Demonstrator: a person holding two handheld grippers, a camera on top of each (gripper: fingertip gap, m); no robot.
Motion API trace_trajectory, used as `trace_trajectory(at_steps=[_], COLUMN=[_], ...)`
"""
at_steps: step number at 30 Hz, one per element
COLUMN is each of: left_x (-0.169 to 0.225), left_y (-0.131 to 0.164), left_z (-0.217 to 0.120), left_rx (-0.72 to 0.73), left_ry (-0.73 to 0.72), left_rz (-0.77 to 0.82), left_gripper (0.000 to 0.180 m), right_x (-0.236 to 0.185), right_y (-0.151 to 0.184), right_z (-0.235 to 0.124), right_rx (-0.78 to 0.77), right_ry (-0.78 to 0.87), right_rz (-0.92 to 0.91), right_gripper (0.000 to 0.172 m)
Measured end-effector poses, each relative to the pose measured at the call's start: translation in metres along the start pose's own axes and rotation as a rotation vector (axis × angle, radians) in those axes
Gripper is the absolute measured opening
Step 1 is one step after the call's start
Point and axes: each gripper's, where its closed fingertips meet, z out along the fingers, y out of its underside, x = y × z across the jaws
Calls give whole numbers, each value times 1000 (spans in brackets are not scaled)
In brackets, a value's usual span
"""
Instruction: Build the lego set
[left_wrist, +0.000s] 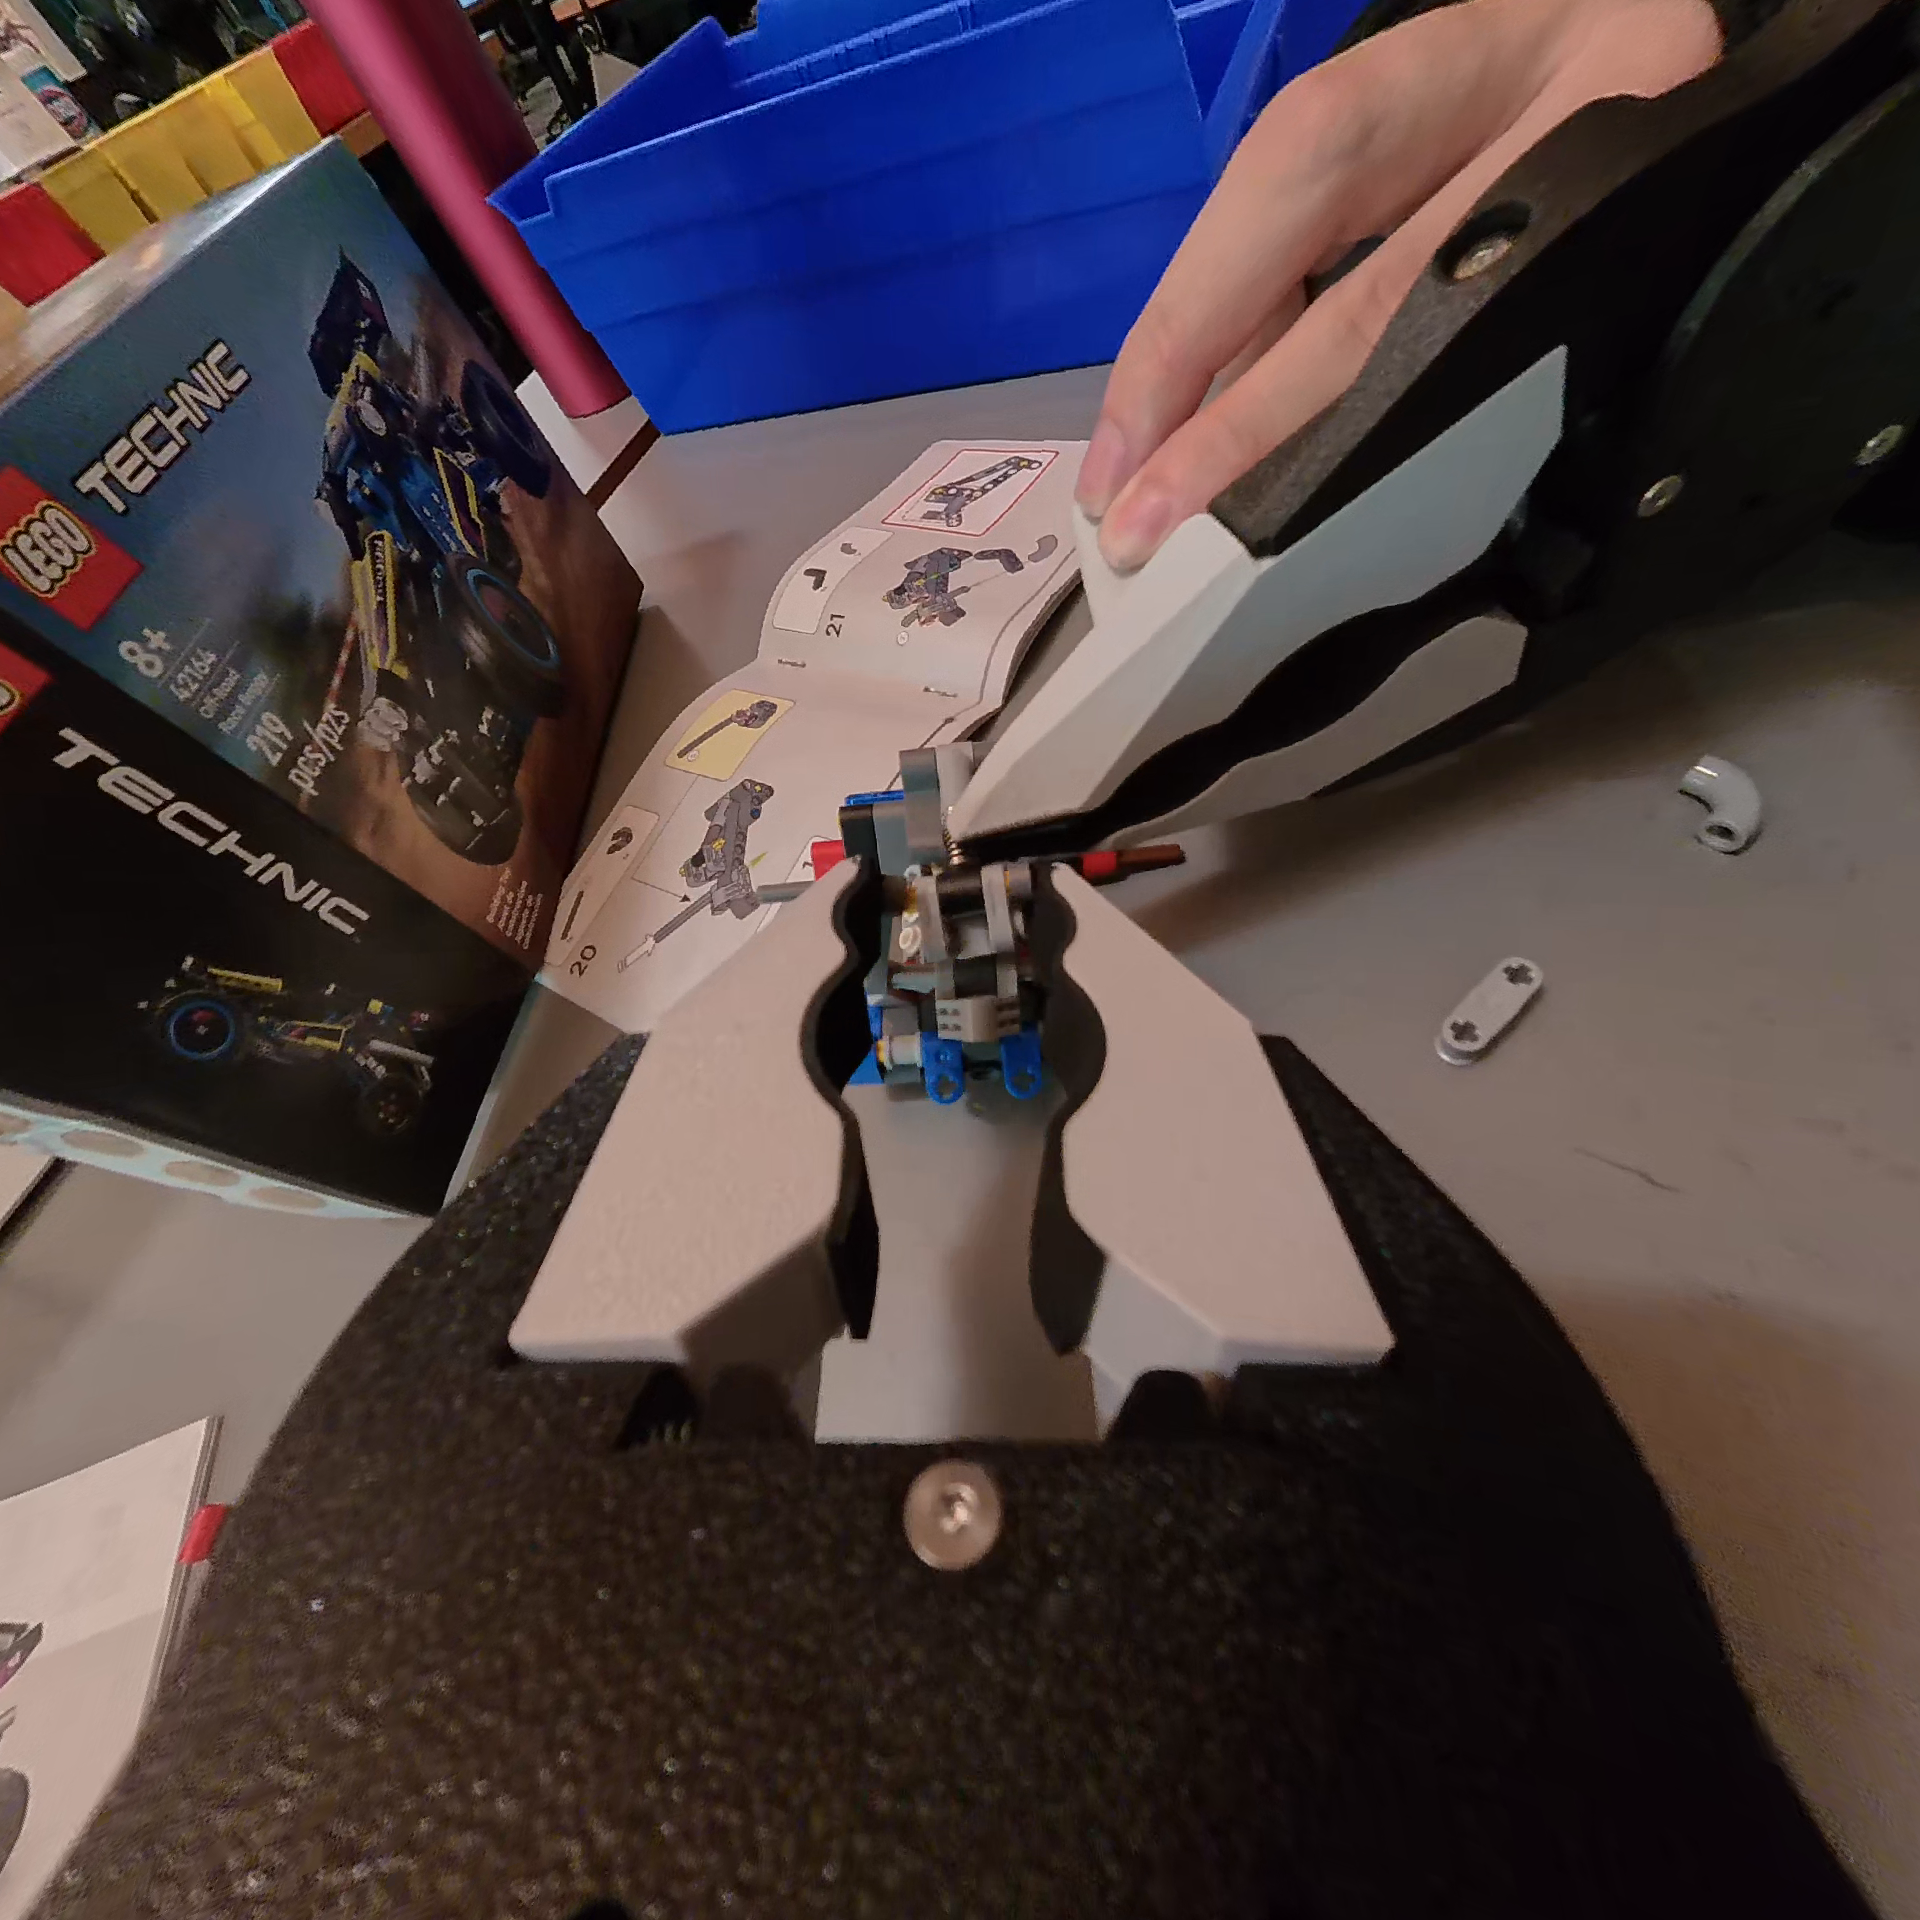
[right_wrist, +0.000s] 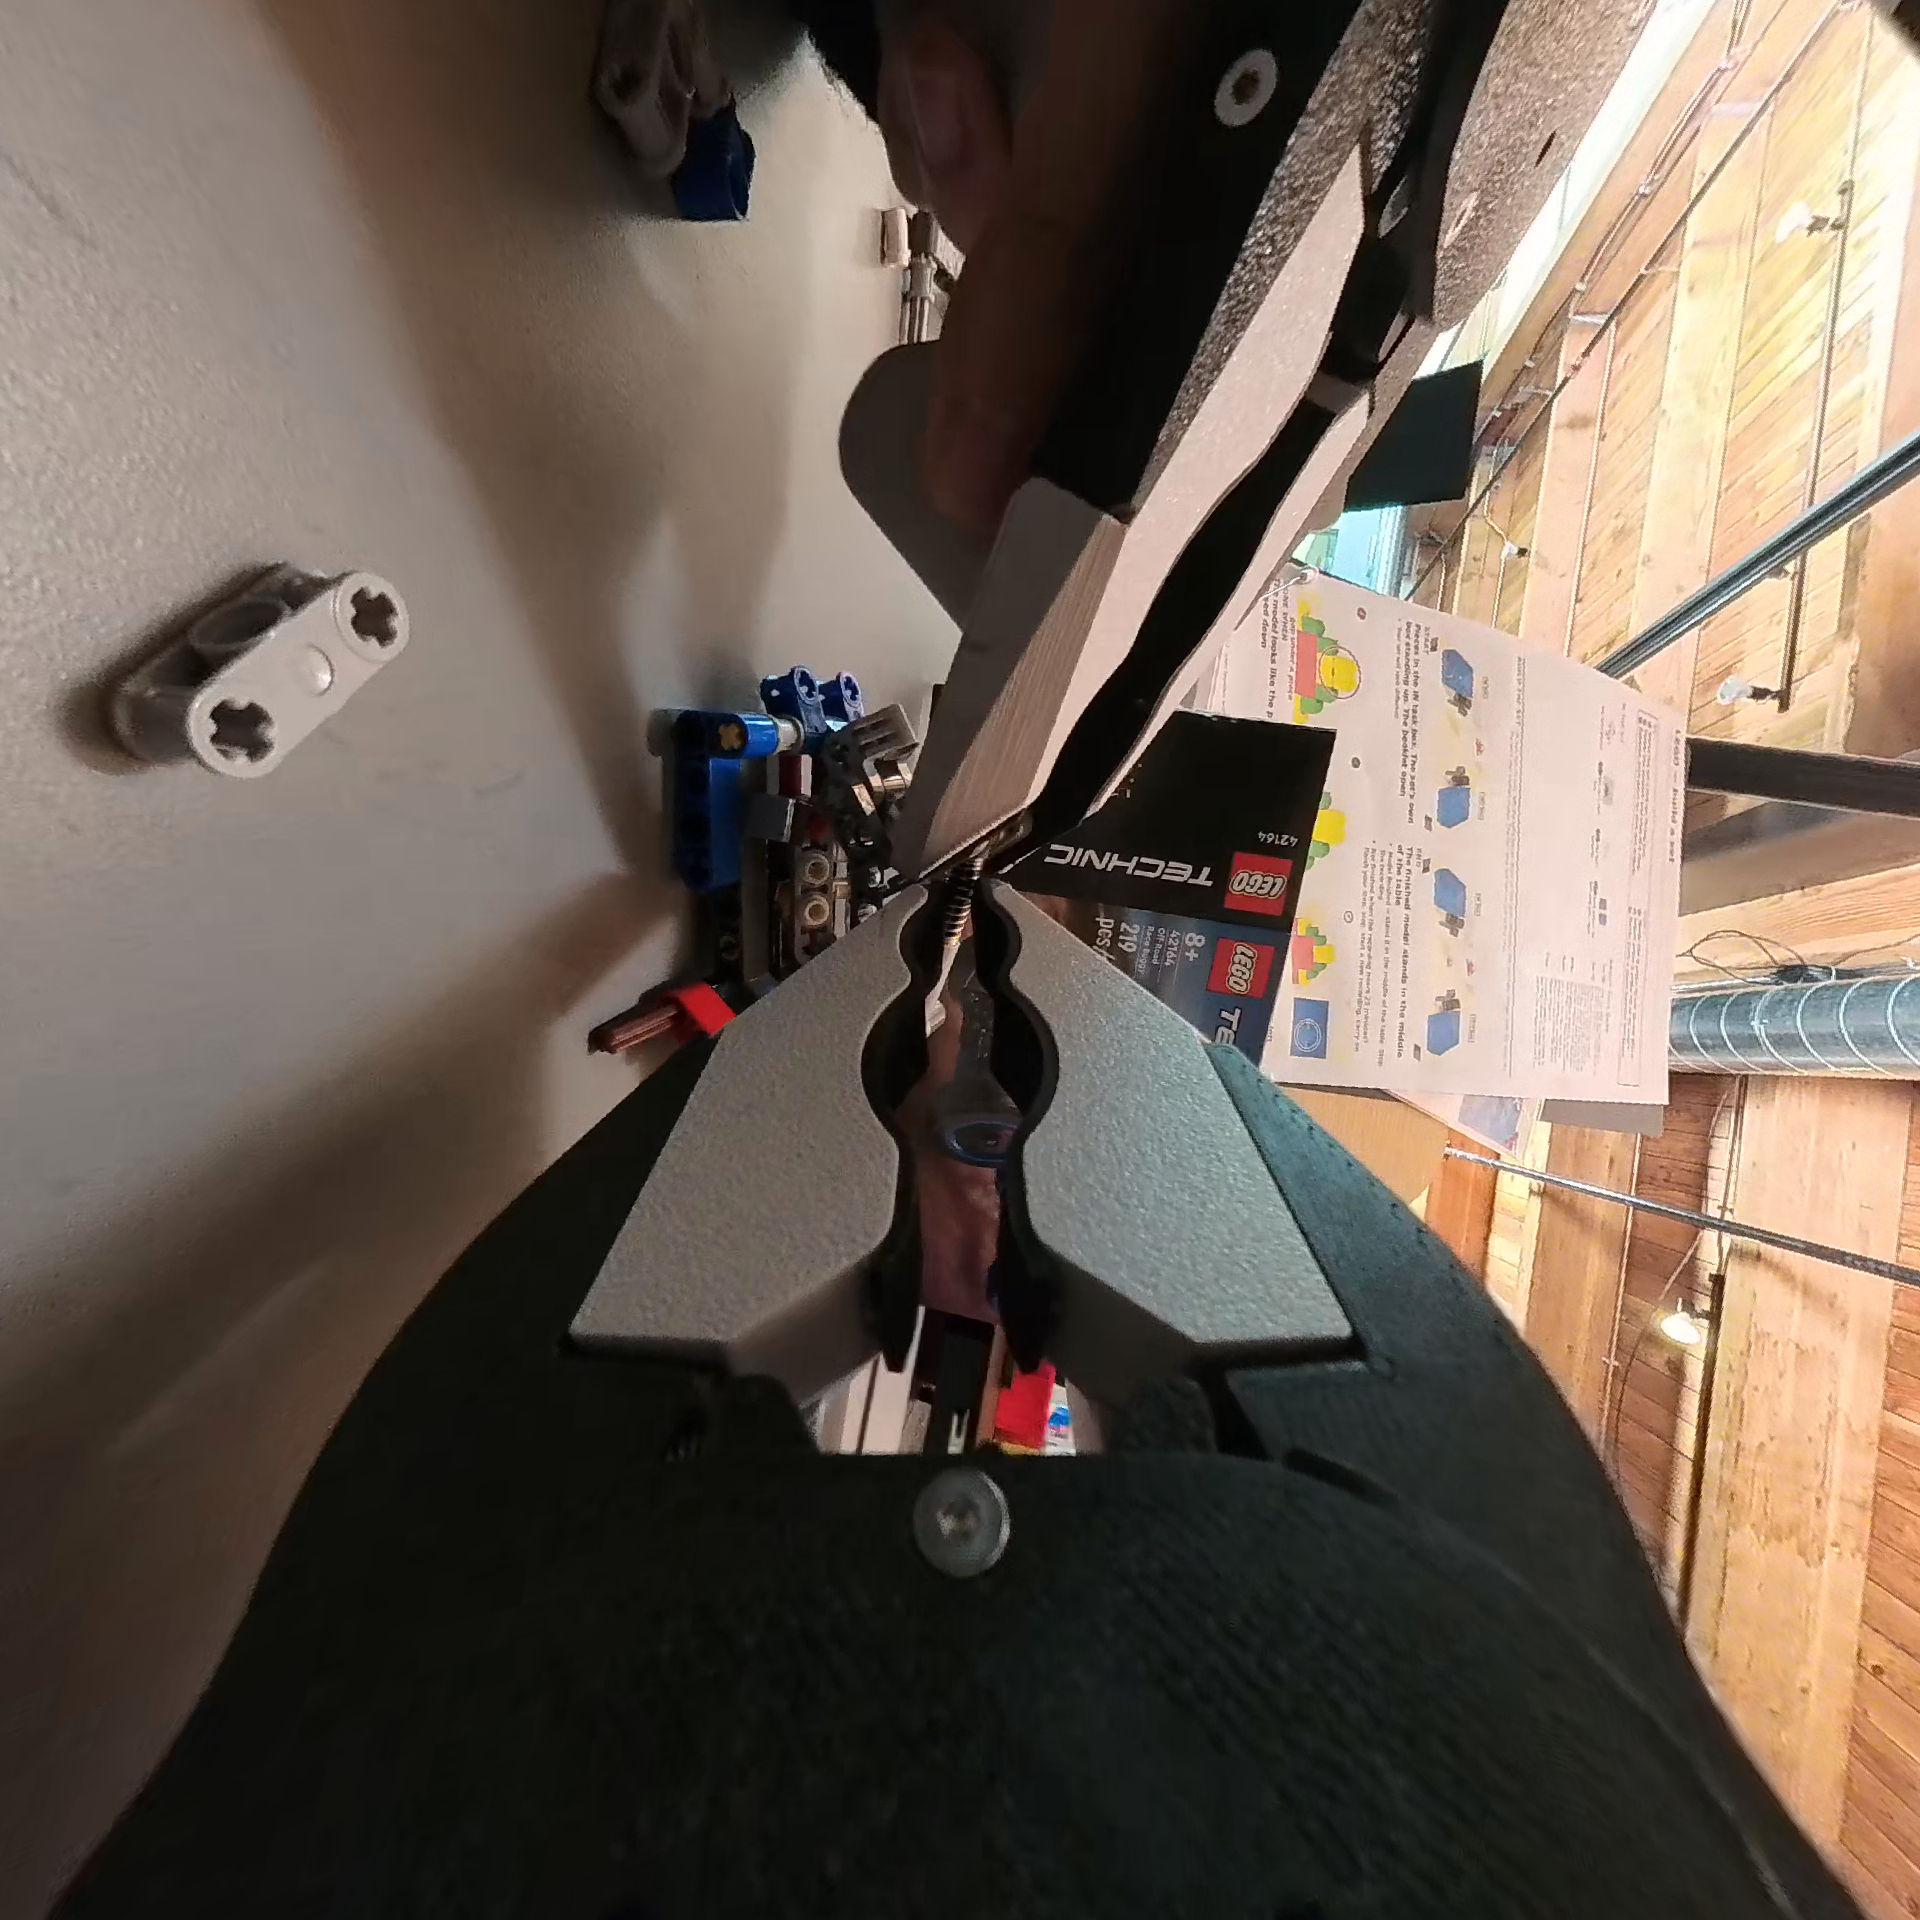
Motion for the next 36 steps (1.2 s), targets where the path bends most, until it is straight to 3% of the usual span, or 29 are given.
trace_trajectory(at_steps=[5, 16, 23, 28, 31, 36], left_x=[-1, 0, 0, -11, -11, -5], left_y=[0, 3, 10, 20, 25, 26], left_z=[0, 1, -8, -10, -10, -8], left_rx=[1, -20, -79, -128, -155, -156], left_ry=[-4, -8, 113, 96, 107, 152], left_rz=[3, 52, -4, -81, -106, -126], left_gripper=[26, 46, 56, 55, 55, 55], right_x=[0, 1, 3, 9, 10, 1], right_y=[0, 1, 9, 14, 21, 20], right_z=[0, -1, 1, -2, -8, -26], right_rx=[3, 12, -7, -10, 8, 144], right_ry=[4, 24, 35, 52, 11, -198], right_rz=[11, 49, 78, 124, 230, 627], right_gripper=[2, 2, 2, 2, 10, 31])
